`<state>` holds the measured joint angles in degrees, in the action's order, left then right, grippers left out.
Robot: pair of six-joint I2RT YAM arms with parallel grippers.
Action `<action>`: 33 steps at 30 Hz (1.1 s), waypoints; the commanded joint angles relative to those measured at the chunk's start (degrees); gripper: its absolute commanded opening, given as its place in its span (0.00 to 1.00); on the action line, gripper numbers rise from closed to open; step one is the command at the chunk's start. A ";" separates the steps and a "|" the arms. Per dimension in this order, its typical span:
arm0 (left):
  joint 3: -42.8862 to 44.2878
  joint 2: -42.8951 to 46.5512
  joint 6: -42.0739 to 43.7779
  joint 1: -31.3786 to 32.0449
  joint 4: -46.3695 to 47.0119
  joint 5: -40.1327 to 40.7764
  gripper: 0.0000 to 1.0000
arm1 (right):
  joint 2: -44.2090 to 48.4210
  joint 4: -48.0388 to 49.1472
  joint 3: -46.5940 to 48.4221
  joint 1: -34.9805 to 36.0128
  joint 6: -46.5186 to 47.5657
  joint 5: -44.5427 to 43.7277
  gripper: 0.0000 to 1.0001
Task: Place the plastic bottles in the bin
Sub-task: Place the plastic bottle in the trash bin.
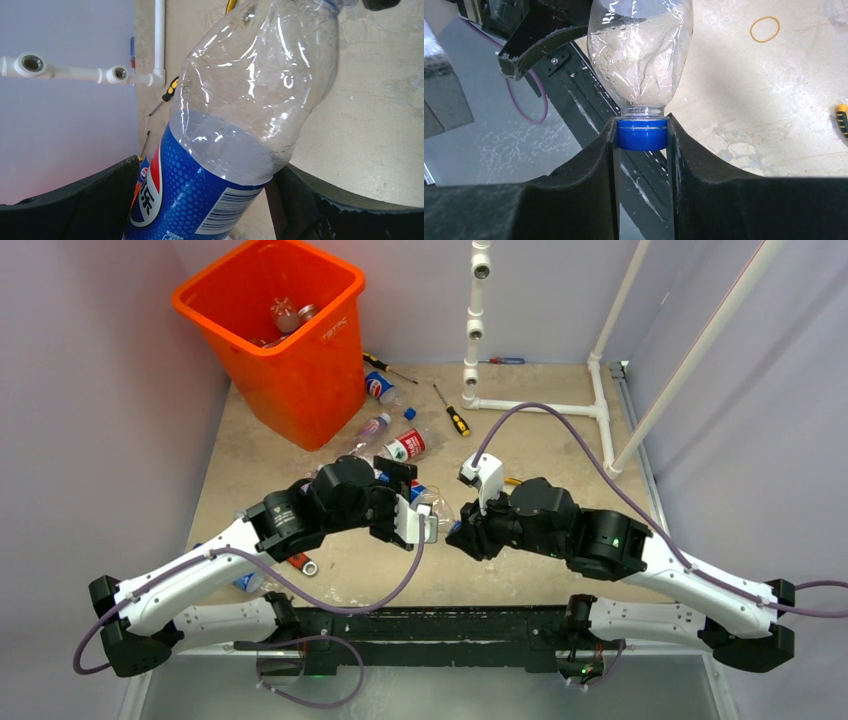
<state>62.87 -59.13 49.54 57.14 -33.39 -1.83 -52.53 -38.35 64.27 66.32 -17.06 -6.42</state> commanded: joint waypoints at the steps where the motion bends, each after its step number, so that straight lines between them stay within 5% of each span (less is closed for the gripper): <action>1: -0.91 0.00 -0.29 0.49 3.76 1.63 0.87 | 1.30 2.73 2.36 0.03 1.37 0.61 0.00; 5: -1.31 -0.82 -1.78 0.73 5.00 3.26 0.77 | 2.05 3.92 1.77 0.03 1.33 1.31 0.00; 11: -0.97 -1.03 -3.20 1.21 6.36 2.35 0.44 | 2.34 4.79 2.04 0.01 1.33 1.21 0.00; 17: -1.36 -0.57 -3.83 1.30 7.63 2.09 0.28 | 3.34 5.43 2.59 0.03 1.20 0.78 0.62; 22: -2.02 0.29 -4.27 1.30 8.43 2.09 0.19 | 4.42 5.98 3.00 0.03 1.06 0.03 0.92; 33: -3.45 2.63 -14.63 1.30 16.45 -1.16 0.14 | 18.31 14.37 0.78 0.03 0.36 -6.54 0.99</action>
<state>60.38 -58.43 41.23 58.52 -23.94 -1.06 -42.72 -32.32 65.34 66.26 -16.51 -8.88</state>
